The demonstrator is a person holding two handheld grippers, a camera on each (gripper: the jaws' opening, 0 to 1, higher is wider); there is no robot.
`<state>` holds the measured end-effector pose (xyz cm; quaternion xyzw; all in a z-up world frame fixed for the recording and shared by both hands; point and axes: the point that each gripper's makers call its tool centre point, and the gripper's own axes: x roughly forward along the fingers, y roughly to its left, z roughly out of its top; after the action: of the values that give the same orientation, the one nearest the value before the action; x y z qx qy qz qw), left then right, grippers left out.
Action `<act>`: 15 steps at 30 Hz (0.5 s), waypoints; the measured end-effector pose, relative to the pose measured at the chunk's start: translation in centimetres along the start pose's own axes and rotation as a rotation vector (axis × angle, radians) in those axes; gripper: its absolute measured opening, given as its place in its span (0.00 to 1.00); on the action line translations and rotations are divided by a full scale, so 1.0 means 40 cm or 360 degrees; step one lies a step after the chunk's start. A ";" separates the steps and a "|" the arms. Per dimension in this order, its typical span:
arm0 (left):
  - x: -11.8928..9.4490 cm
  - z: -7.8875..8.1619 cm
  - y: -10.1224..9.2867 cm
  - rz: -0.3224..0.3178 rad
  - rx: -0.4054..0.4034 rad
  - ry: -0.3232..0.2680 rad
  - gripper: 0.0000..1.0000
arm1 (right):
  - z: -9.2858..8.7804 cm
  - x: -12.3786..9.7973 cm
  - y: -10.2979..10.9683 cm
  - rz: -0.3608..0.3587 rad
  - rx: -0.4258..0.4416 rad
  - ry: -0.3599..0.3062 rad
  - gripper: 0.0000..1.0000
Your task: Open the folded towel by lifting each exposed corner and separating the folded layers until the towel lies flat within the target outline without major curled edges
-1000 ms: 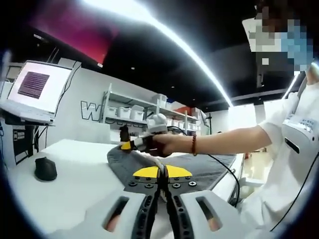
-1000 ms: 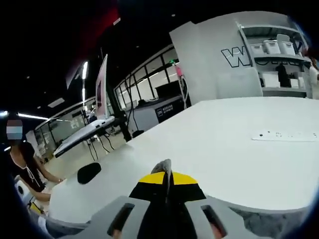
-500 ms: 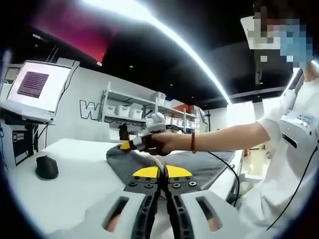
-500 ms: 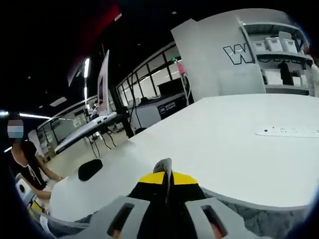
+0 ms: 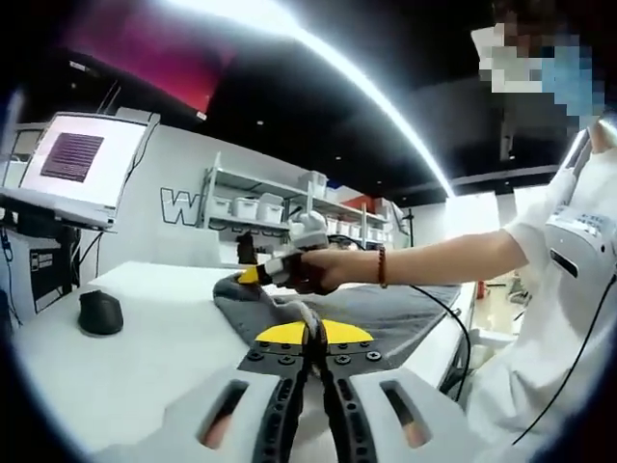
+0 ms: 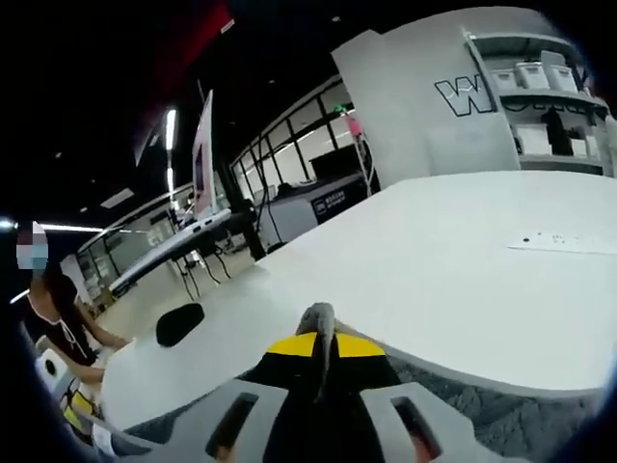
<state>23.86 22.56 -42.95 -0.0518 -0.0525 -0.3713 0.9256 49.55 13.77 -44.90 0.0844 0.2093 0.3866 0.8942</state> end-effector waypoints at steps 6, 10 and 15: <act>-0.006 0.003 0.007 0.0019 0.0004 -0.0009 0.03 | -0.001 0.004 -0.001 0.0022 0.0030 -0.0007 0.00; -0.012 0.002 0.016 0.0038 -0.0003 -0.0012 0.04 | -0.007 0.011 0.012 0.0071 0.0018 0.0016 0.06; -0.012 0.006 0.020 0.0060 -0.0003 -0.0019 0.04 | -0.011 0.015 0.014 0.0076 0.0008 0.0027 0.06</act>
<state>24.05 23.52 -42.82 -0.0560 -0.0568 -0.3535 0.9320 49.37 14.58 -45.29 0.0883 0.2159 0.4080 0.8827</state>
